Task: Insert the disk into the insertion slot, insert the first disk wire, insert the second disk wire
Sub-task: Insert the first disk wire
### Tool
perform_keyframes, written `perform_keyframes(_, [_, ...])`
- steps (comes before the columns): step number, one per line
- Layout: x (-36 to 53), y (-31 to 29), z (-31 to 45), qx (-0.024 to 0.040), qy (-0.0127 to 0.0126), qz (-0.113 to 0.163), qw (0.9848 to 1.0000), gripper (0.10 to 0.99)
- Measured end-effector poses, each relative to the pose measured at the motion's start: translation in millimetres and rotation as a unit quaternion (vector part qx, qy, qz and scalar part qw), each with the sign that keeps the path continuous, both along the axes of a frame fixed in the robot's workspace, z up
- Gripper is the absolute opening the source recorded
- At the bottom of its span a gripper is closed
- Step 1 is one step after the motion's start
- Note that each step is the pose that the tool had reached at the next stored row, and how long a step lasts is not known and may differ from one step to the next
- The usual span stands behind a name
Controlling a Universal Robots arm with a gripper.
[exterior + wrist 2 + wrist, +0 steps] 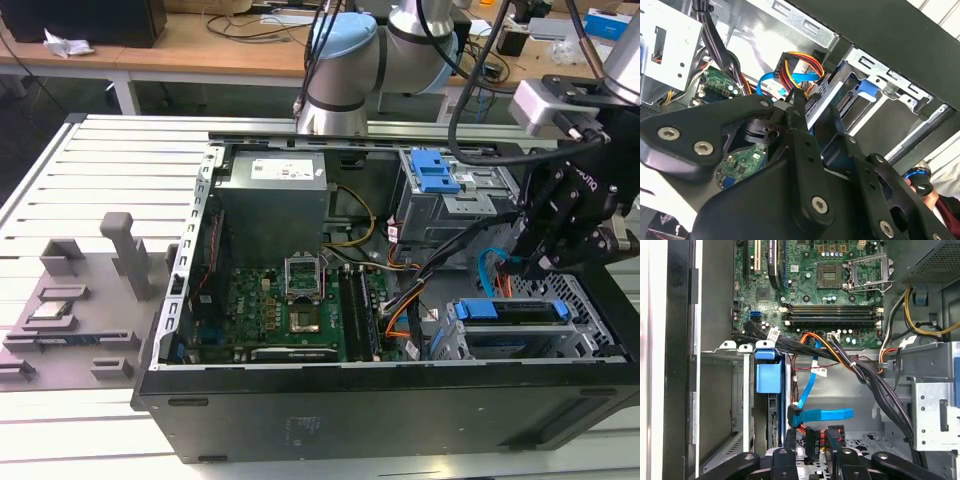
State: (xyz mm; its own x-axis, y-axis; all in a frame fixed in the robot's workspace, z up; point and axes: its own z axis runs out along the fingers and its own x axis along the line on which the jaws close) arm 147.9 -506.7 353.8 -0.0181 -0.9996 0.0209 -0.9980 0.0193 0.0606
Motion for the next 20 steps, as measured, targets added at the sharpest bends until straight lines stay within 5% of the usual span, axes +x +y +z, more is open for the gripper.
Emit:
perform_keyframes(5, [0.0, 0.0, -0.1, 0.0000, 0.0000, 0.000, 1.0000, 0.349])
perform_keyframes(8, [0.0, 0.0, -0.1, -0.0001, 0.0000, 0.000, 1.0000, 0.169])
perform_keyframes(10, [0.0, -1.3, -0.2, -0.0001, 0.0000, 0.000, 1.0000, 0.169])
perform_keyframes(17, [0.1, -27.2, -1.0, -0.0013, 0.0000, 0.000, 1.0000, 0.169])
perform_keyframes(20, [0.7, -27.6, -2.9, -0.0015, 0.0000, 0.000, 1.0000, 0.169])
